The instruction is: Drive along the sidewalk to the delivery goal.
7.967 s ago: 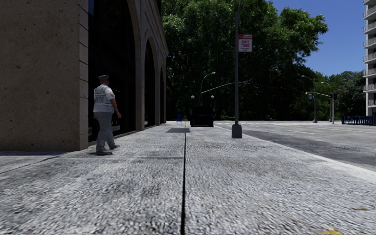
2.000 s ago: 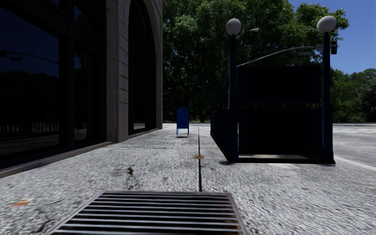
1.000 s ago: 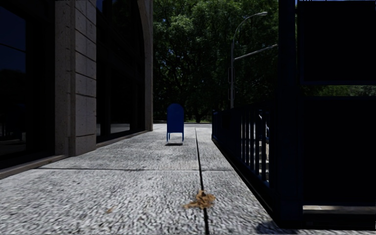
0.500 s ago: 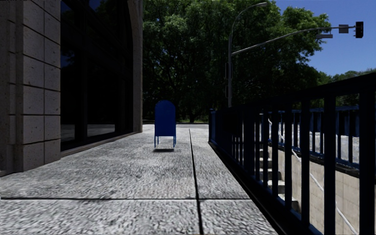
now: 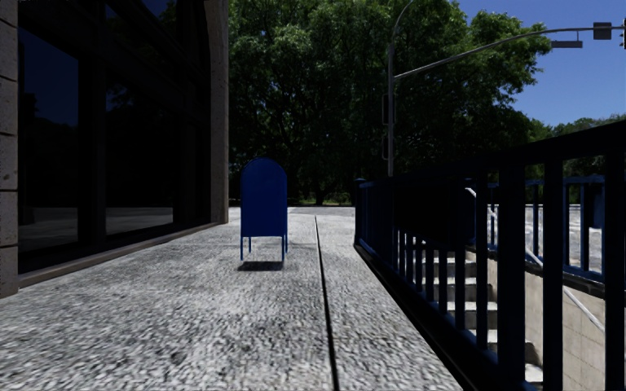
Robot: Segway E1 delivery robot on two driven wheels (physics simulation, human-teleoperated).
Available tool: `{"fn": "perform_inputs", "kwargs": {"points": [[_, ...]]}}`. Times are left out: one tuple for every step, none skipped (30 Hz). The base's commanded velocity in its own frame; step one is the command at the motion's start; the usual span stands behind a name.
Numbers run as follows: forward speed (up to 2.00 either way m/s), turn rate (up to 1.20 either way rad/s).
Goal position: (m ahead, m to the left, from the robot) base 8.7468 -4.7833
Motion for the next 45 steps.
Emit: {"fn": "perform_inputs", "kwargs": {"points": [[1.98,-0.12],[1.98,-0.12],[1.98,-0.24],[1.98,-0.28],[1.98,-0.28],[1.98,-0.28],[1.98,-0.28],[1.98,-0.27],[1.98,-0.27],[1.98,-0.12],[1.98,0.00],[1.98,0.00],[1.98,0.00],[1.98,0.00],[1.98,0.00],[1.98,0.00],[1.98,0.00],[1.98,0.00],[1.98,0.00],[1.98,0.00],[1.98,0.00],[1.98,0.00],[1.98,0.00],[1.98,0.00],[1.98,0.00],[1.98,0.00],[1.98,0.00],[1.98,0.00],[1.98,0.00],[1.98,0.00],[1.98,0.00],[1.98,0.00],[1.98,0.00],[1.98,0.00],[1.98,0.00],[1.98,0.00],[1.98,0.00],[1.98,0.00],[1.98,0.00],[1.98,0.00],[1.98,0.00],[1.98,0.00],[1.98,0.00],[1.98,0.00],[1.98,0.00]]}}
